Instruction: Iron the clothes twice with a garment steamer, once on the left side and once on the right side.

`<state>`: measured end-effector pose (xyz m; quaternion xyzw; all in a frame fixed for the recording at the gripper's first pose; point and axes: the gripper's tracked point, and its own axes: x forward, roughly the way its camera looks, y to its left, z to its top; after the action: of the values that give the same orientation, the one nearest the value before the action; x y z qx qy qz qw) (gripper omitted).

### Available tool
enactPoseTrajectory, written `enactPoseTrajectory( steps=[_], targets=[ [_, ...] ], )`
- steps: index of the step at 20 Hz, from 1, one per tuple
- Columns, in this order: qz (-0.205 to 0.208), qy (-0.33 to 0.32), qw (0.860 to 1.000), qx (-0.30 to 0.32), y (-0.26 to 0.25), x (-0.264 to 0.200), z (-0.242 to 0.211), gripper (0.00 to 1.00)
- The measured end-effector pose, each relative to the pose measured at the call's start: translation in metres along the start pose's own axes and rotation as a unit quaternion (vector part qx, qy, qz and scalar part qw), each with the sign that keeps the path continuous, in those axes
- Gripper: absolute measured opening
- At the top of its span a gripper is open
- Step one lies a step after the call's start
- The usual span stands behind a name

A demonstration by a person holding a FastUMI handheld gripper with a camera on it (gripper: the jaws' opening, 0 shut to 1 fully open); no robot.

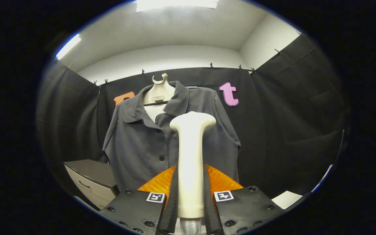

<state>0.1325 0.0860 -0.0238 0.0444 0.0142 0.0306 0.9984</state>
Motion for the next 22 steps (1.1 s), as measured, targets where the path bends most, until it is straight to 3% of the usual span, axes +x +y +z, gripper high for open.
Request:
enactPoseTrajectory(
  steps=[9, 22],
  targets=[
    [-0.004, 0.001, 1.0, -0.018, 0.004, 0.015, -0.005, 0.41],
    [-0.033, 0.04, 0.999, -0.011, -0.005, -0.01, -0.063, 0.41]
  ],
)
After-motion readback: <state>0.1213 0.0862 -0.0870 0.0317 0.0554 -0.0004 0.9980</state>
